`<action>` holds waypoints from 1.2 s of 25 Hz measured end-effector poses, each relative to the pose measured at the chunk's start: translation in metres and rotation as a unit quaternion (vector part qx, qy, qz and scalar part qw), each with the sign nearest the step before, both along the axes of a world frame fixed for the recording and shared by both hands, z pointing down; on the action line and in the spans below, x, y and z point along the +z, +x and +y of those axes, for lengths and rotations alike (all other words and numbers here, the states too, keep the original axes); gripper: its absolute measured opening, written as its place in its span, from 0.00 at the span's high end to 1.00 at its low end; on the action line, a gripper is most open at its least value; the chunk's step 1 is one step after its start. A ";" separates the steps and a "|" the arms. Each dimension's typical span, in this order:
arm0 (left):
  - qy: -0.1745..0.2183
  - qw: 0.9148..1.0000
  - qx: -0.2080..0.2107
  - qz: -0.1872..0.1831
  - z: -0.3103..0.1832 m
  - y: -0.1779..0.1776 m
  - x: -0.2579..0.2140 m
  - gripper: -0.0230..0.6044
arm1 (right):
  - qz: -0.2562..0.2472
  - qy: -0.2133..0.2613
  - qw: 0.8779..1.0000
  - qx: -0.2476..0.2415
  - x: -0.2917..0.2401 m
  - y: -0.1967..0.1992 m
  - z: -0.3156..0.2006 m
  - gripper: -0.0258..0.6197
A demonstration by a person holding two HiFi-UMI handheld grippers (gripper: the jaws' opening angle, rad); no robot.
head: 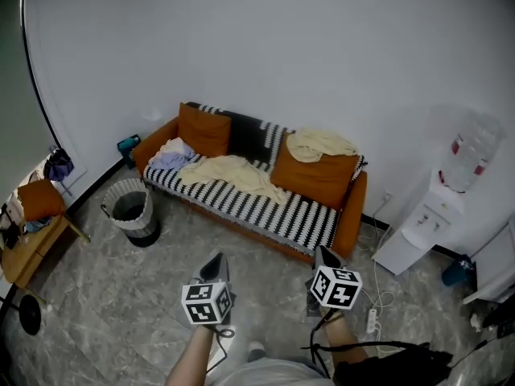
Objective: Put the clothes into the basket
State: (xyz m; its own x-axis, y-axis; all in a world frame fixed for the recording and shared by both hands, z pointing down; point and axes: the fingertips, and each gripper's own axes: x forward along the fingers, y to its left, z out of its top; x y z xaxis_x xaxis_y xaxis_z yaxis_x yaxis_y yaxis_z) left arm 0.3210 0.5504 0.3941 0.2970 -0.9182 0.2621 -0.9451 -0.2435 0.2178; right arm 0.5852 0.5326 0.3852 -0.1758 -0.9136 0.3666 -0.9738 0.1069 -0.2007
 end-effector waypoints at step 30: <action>-0.027 0.997 0.064 0.028 -0.288 0.055 0.025 0.97 | -0.027 -0.039 0.995 0.092 0.043 0.069 -0.234 0.96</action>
State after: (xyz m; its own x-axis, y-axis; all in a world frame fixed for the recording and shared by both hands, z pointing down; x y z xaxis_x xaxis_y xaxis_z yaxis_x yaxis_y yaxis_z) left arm 0.3765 0.2622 0.4186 0.4272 -0.8563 0.2902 -0.8925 -0.3482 0.2866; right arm 0.6540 0.2990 0.4286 -0.0301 -0.9012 0.4324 -0.9631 -0.0896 -0.2539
